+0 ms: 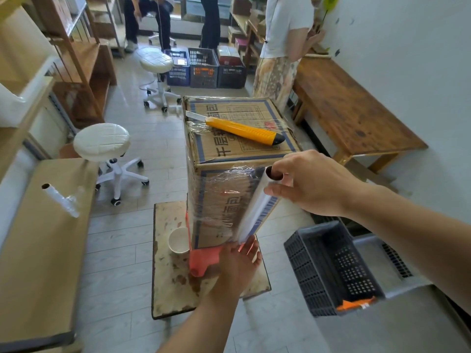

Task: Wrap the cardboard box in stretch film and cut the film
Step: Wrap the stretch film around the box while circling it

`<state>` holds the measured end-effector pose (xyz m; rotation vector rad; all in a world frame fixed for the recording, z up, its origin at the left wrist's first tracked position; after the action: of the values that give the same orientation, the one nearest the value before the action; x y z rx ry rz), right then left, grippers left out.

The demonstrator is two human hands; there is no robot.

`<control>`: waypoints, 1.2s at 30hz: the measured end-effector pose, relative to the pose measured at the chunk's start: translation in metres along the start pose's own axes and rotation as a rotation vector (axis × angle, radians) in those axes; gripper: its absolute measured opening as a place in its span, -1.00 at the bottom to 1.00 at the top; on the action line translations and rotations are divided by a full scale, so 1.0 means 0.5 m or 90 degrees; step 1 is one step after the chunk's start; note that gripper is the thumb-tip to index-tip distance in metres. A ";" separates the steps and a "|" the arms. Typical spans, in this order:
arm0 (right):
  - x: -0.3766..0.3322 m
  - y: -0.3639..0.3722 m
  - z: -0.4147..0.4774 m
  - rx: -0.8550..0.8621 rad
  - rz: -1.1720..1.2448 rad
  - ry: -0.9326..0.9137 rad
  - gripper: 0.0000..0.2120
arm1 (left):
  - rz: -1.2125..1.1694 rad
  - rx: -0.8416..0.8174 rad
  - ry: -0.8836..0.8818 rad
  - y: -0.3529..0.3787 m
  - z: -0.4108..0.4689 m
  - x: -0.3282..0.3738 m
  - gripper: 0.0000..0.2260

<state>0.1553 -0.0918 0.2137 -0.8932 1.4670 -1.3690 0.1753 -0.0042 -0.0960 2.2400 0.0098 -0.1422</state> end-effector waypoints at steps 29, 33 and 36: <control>0.251 -0.019 -0.029 -0.080 -0.068 -0.295 -0.68 | -0.092 0.111 0.218 0.163 0.214 -0.171 -0.66; 0.288 -0.010 -0.016 -0.103 -0.094 -0.339 -0.69 | -0.138 0.124 0.259 0.195 0.241 -0.183 -0.61; 0.318 -0.007 0.006 -0.119 -0.111 -0.362 -0.63 | -0.129 0.120 0.259 0.194 0.278 -0.181 -0.60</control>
<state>0.1065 -0.2421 0.1952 -1.4211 1.1005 -0.9872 0.0773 -0.1694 -0.0970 2.4163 0.4596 0.2142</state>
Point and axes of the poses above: each hand's wrist, its own z-axis towards the middle knuckle, its own y-axis out of the palm, x = y × z, the point moved 5 cm from there along z, towards the middle knuckle, and after that the axes turned 8 degrees about -y, right-handed, at the moved point
